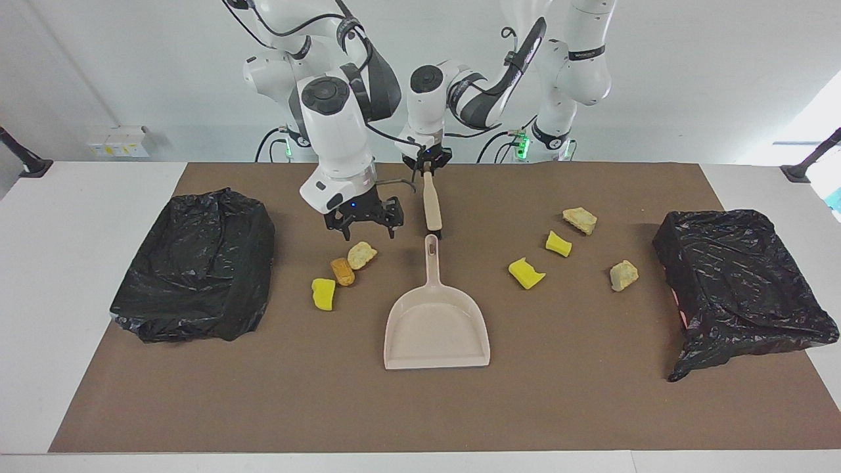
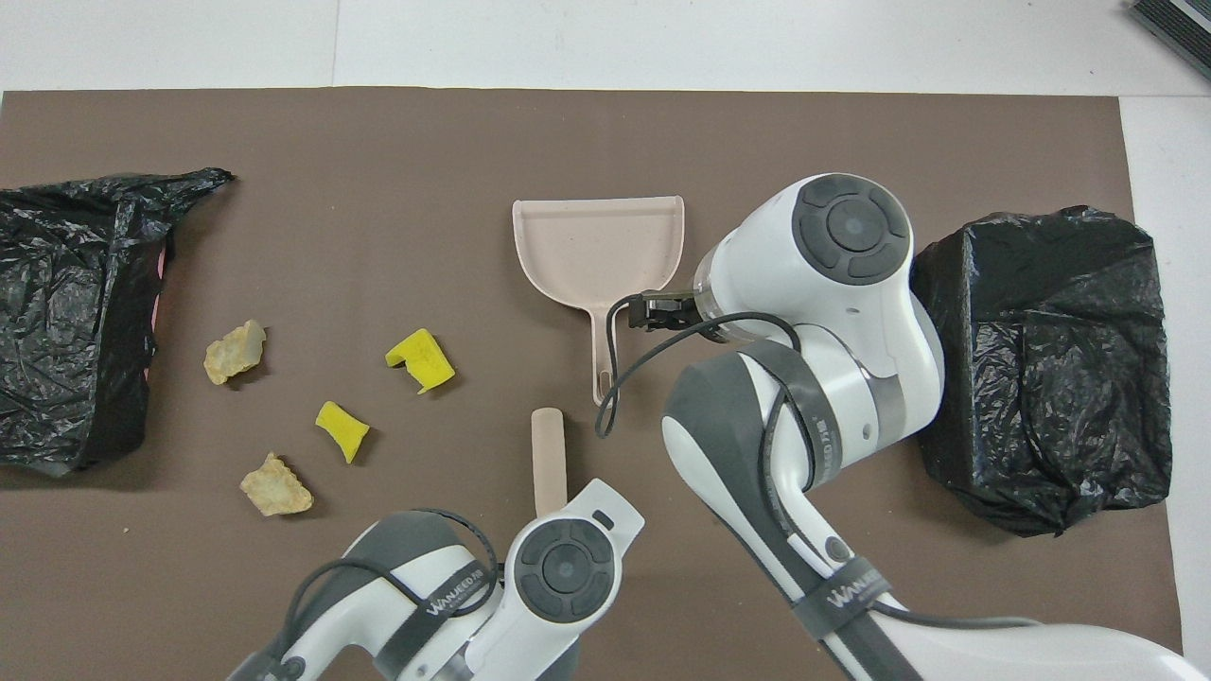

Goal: Sweep and dump trash in bin

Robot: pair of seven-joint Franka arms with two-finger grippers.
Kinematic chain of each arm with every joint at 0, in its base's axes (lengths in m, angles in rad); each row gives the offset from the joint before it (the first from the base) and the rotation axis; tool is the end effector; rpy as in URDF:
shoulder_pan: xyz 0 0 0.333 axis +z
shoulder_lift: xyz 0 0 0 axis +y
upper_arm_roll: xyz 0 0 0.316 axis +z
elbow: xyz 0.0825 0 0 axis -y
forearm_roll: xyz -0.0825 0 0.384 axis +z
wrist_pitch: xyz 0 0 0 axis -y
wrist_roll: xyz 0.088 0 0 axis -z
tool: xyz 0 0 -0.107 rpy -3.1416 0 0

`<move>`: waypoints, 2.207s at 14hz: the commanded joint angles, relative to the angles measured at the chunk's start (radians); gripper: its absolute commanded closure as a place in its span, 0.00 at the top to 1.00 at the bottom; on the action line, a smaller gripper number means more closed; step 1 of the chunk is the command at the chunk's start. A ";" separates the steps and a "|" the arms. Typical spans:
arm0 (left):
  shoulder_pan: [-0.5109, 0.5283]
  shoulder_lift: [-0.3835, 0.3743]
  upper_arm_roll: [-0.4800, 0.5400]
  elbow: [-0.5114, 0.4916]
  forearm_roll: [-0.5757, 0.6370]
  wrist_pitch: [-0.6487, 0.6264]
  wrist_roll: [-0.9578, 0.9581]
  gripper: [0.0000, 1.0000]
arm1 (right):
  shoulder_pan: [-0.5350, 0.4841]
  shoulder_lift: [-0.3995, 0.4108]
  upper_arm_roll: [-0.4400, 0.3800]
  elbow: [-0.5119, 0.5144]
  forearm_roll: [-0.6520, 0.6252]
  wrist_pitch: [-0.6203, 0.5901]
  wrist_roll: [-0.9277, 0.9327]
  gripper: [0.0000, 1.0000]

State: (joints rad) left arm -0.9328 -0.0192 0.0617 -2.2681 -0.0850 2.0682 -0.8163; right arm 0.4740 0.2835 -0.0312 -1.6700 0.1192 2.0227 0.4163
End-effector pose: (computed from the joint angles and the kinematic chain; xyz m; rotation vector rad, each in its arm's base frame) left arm 0.3152 -0.3813 0.3529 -3.0430 0.0115 0.2654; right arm 0.5835 0.2863 0.4462 -3.0212 0.0307 -0.0322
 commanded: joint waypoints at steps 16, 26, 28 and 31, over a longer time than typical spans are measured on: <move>0.623 -0.085 0.001 0.090 0.199 -0.145 0.394 0.00 | 0.081 0.180 0.062 0.041 0.000 0.021 -0.004 0.44; 0.898 -0.048 0.000 -0.047 0.229 -0.016 0.535 0.00 | 0.066 0.166 0.057 0.076 -0.050 -0.015 -0.022 0.00; 0.872 -0.034 -0.006 -0.060 0.229 0.030 0.540 0.00 | 0.067 0.145 0.054 0.070 -0.049 -0.024 -0.082 0.00; 0.767 -0.038 -0.010 -0.062 0.212 0.017 0.555 0.00 | 0.055 0.048 0.056 0.012 -0.043 -0.036 -0.253 0.00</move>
State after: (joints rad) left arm -0.1023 -0.0400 0.0475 -2.3128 0.1237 2.0706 -0.2719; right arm 0.5524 0.4246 0.0156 -1.5988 0.0854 2.0095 0.2875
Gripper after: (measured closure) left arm 0.740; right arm 0.670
